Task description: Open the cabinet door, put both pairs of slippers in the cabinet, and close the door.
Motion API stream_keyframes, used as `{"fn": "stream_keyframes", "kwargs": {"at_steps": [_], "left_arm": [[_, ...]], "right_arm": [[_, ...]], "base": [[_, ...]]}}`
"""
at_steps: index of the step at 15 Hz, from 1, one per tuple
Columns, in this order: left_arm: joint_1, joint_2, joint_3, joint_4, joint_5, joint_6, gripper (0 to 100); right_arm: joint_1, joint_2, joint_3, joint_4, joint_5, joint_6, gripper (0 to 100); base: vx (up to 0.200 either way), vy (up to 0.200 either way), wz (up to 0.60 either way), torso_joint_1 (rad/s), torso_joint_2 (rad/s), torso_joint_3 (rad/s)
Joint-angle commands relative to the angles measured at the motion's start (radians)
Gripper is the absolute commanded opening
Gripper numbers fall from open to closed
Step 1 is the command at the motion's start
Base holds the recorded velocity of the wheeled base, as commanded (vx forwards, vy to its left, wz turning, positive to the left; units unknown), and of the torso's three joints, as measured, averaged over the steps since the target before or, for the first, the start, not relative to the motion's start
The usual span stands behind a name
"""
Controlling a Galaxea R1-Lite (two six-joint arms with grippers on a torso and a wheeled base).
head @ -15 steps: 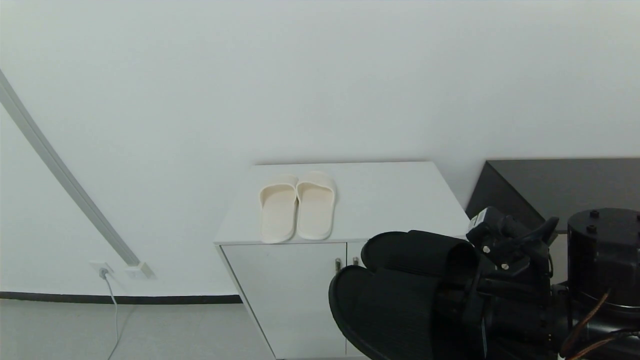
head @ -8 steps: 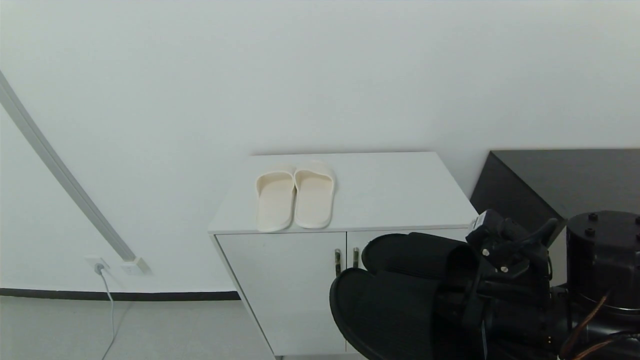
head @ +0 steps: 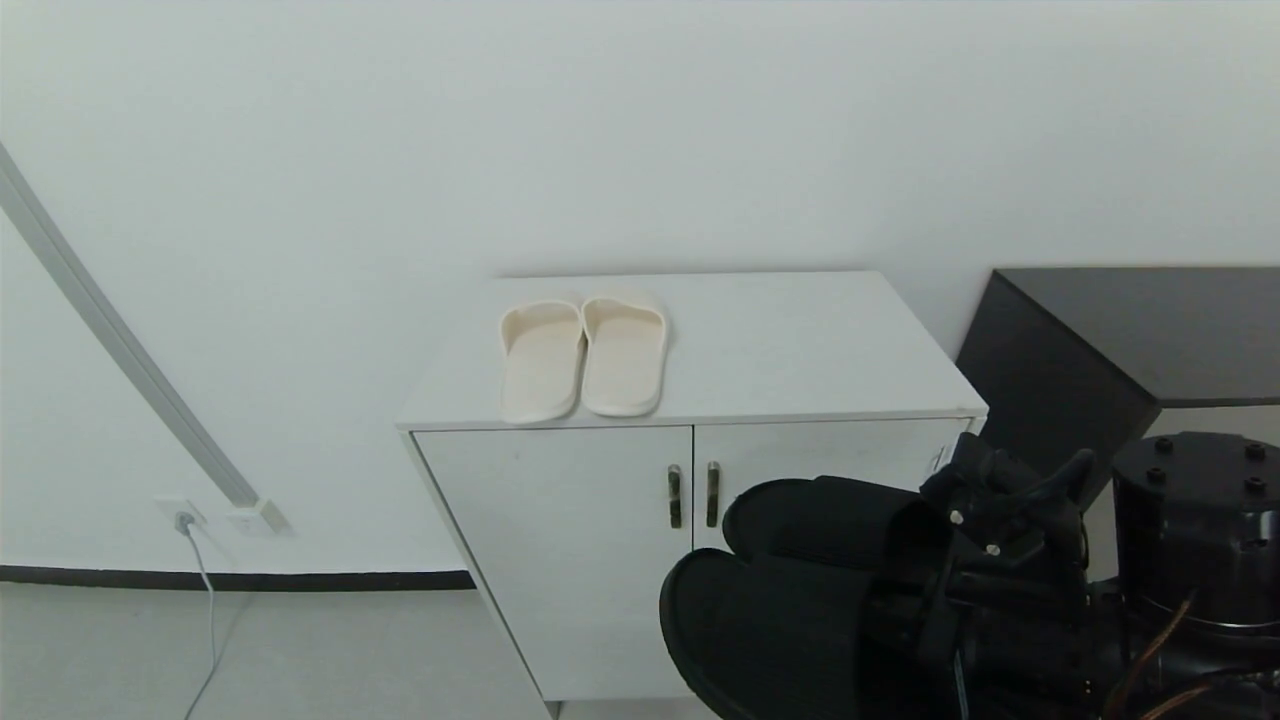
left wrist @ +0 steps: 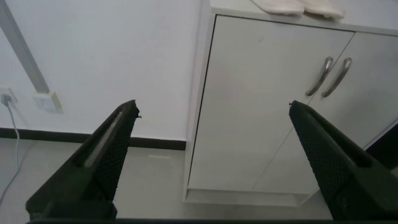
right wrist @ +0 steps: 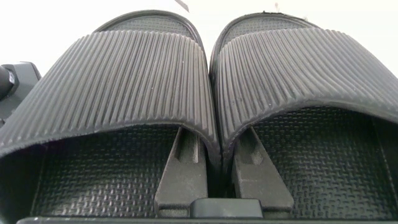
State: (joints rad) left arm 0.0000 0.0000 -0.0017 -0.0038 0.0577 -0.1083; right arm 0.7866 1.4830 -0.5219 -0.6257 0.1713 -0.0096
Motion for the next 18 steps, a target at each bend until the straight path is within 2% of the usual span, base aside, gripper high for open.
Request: {"fn": "stream_keyframes", "kwargs": {"at_steps": [1, 10, 18], "left_arm": [[0.000, 0.002, 0.000, 0.001, 0.002, -0.001, 100], [0.000, 0.002, 0.000, 0.001, 0.001, -0.001, 100], [0.000, 0.002, 0.000, 0.001, -0.001, -0.001, 100]], "right_arm": [[0.000, 0.008, 0.005, 0.000, 0.001, -0.004, 0], [0.000, 0.008, 0.014, -0.011, 0.001, -0.017, 0], [0.000, 0.011, 0.020, -0.011, 0.002, -0.020, 0]], "base": [[0.000, 0.000, 0.00, -0.222, 0.55, 0.310], [0.000, 0.000, 0.00, -0.210, 0.53, 0.319], [0.000, 0.000, 0.00, -0.159, 0.49, 0.326]]}}
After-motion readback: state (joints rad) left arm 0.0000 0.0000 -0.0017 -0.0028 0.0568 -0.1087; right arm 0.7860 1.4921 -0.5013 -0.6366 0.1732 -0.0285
